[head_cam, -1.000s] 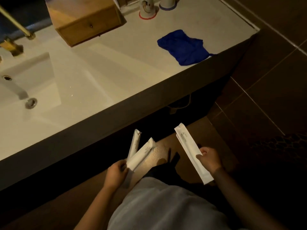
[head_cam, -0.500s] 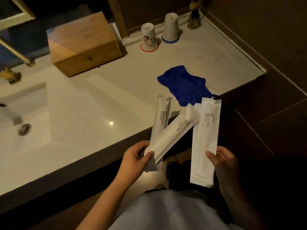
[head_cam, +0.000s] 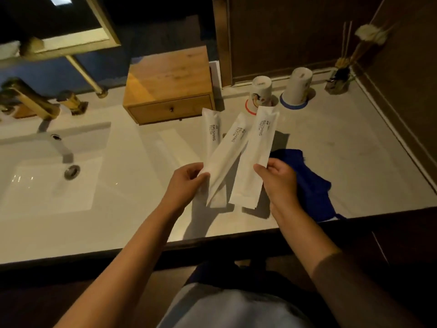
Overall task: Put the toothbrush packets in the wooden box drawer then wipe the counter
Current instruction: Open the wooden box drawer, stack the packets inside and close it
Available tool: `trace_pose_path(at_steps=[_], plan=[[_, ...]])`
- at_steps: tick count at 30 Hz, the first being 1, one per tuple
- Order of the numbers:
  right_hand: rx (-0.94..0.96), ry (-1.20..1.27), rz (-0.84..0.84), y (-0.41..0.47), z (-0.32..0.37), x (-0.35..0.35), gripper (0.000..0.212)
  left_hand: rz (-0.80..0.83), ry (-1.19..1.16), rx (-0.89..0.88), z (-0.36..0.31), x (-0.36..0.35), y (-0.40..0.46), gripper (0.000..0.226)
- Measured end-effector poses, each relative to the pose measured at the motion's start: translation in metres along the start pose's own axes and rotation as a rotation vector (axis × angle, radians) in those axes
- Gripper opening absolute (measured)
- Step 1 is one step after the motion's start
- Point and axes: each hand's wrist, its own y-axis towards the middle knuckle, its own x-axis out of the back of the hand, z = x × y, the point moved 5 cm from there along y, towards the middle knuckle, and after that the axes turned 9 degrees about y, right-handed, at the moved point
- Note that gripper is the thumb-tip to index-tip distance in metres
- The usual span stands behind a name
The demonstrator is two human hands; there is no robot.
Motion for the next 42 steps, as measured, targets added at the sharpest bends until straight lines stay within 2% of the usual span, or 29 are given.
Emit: trace_pose_path(at_steps=[3, 6, 10, 12, 15, 17, 18, 20, 22, 23, 26, 29, 31, 33, 39, 42], plan=[[-0.027, -0.04, -0.023, 0.026, 0.001, -0.016, 0.011, 0.048, 0.043, 0.019, -0.011, 0.001, 0.034, 0.017], [-0.097, -0.099, -0.082, 0.049, -0.007, -0.023, 0.008, 0.174, 0.134, 0.034, -0.015, -0.002, 0.069, 0.021], [-0.14, -0.171, -0.167, 0.067, -0.017, -0.028, 0.031, 0.311, 0.26, 0.061, -0.019, -0.004, 0.11, 0.023], [-0.133, -0.196, -0.202, 0.07, -0.02, -0.031, 0.034, 0.372, 0.348, 0.045, -0.022, -0.007, 0.125, 0.026], [-0.107, -0.222, -0.263, 0.068, -0.024, -0.031, 0.026, 0.435, 0.503, -0.01, -0.023, -0.013, 0.142, 0.035], [-0.077, -0.296, -0.262, 0.067, -0.023, -0.032, 0.005, 0.438, 0.633, -0.082, -0.025, -0.018, 0.149, 0.033], [-0.052, -0.357, -0.255, 0.066, -0.021, -0.033, 0.015, 0.413, 0.707, -0.143, -0.027, -0.02, 0.149, 0.032], [0.035, -0.487, -0.236, 0.064, -0.018, -0.036, 0.05, 0.328, 0.815, -0.292, -0.031, -0.021, 0.147, 0.032], [0.145, -0.689, -0.241, 0.057, -0.011, -0.038, 0.079, 0.241, 0.86, -0.436, -0.032, -0.02, 0.139, 0.046], [0.188, -0.834, -0.244, 0.053, -0.007, -0.038, 0.085, 0.225, 0.877, -0.499, -0.03, -0.018, 0.132, 0.055], [0.313, -1.304, -0.146, 0.044, -0.006, -0.044, 0.071, 0.292, 0.926, -0.648, -0.017, -0.018, 0.109, 0.069], [0.371, -1.599, 0.089, 0.042, -0.022, -0.055, 0.064, 0.351, 1.037, -0.736, 0.002, -0.019, 0.095, 0.074], [0.318, -1.645, 0.178, 0.044, -0.036, -0.057, 0.063, 0.367, 1.098, -0.74, 0.01, -0.02, 0.092, 0.072], [0.262, -1.639, 0.196, 0.045, -0.044, -0.056, 0.063, 0.372, 1.154, -0.74, 0.015, -0.02, 0.091, 0.07], [0.24, -1.689, 0.179, 0.046, -0.039, -0.065, 0.062, 0.415, 1.2, -0.765, 0.019, -0.016, 0.093, 0.064], [0.349, -1.588, 0.085, 0.042, -0.023, -0.078, 0.054, 0.398, 1.152, -0.821, 0.011, 0.0, 0.096, 0.065]])
